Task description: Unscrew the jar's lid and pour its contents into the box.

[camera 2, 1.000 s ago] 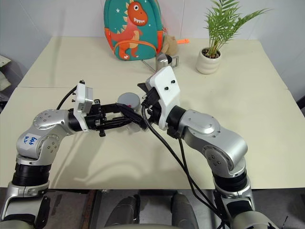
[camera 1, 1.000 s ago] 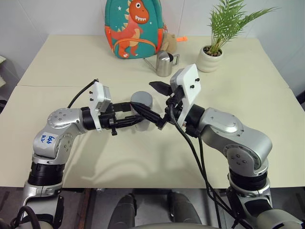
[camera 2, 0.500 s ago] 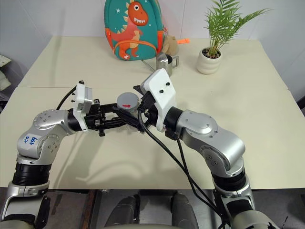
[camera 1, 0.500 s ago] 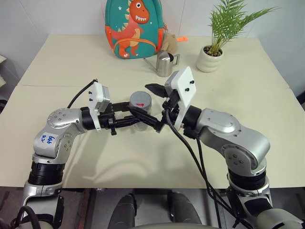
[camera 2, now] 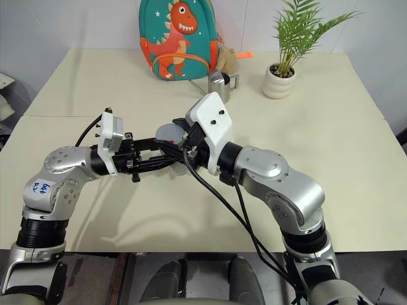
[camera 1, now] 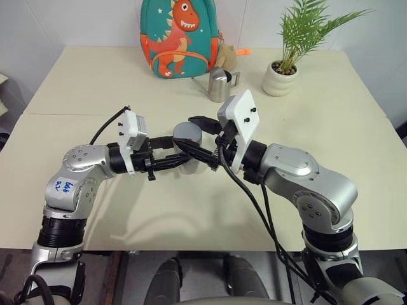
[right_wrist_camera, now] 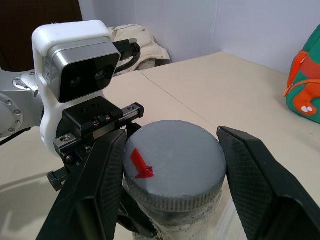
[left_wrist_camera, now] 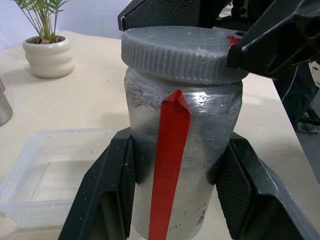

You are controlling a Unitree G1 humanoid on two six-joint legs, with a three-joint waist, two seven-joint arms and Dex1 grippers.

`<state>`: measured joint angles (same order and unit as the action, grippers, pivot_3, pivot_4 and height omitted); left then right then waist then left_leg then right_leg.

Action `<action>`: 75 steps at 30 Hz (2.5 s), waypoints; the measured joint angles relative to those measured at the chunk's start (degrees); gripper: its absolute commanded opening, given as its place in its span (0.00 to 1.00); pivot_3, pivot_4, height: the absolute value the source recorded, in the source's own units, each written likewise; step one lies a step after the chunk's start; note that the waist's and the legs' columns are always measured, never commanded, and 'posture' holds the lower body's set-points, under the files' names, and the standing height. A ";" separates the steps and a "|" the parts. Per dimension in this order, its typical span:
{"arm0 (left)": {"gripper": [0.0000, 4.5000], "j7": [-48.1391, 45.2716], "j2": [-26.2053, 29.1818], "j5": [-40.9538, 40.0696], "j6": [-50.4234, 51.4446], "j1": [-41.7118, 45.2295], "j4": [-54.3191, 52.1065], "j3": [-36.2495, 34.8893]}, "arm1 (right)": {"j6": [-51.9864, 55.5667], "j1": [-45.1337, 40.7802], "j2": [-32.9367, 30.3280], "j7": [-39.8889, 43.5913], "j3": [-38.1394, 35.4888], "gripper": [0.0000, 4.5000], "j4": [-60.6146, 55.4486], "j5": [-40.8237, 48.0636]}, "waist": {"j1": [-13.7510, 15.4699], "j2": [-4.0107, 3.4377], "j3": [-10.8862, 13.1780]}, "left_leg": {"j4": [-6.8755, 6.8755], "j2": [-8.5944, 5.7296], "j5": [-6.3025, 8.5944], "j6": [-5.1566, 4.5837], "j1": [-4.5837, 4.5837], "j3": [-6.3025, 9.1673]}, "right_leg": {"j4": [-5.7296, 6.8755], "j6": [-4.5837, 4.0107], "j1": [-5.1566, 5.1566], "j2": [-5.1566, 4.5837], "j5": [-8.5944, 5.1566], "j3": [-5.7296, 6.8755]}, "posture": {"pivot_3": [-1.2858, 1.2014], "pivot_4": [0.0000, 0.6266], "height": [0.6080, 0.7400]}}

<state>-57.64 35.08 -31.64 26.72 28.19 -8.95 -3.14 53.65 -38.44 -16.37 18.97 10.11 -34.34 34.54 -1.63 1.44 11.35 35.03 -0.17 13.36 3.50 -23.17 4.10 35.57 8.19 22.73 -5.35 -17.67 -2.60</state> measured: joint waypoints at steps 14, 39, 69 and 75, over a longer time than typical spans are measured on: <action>0.41 -8.88 0.03 -2.24 -2.44 2.22 0.66 0.46 | -4.24 -3.54 -7.96 20.25 -4.02 0.56 3.20 4.98 | 0.04 0.00 0.00 | -0.01 0.00 0.00 -0.01 -0.01 0.00 | -0.05 0.00 -0.02 0.02 0.00 0.03 | 0.52 0.24 1.00; 0.41 -21.30 1.41 -5.07 -2.18 7.29 4.96 3.76 | -10.14 -5.26 -12.71 36.87 -3.97 0.79 7.81 7.04 | 0.04 0.01 0.01 | 0.02 0.01 0.01 -0.01 -0.02 -0.01 | -0.02 0.02 -0.01 0.02 -0.01 0.02 | 0.52 0.24 1.00; 0.41 -19.71 2.14 -4.13 -2.53 7.12 5.07 2.39 | -6.84 -8.47 -7.37 28.55 -2.33 1.00 8.48 8.67 | 0.04 0.01 0.01 | 0.01 0.03 0.00 -0.01 -0.03 0.00 | -0.01 0.02 0.01 0.02 -0.01 0.02 | 0.52 0.24 1.00; 0.41 -19.77 1.19 -3.92 -3.25 7.27 5.29 3.22 | -5.58 -8.48 -6.05 25.14 -0.85 1.00 7.75 8.08 | 0.03 0.01 0.01 | 0.03 0.02 0.00 0.00 -0.03 0.00 | 0.02 0.02 0.01 0.02 -0.01 0.02 | 0.52 0.24 1.00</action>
<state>-77.41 36.27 -35.57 23.47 35.46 -3.66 0.08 48.07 -46.93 -22.41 44.12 9.25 -26.58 42.62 -1.59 1.45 11.36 35.06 -0.15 13.36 3.50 -23.20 4.09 35.59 8.21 22.74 -5.33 -17.68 -2.59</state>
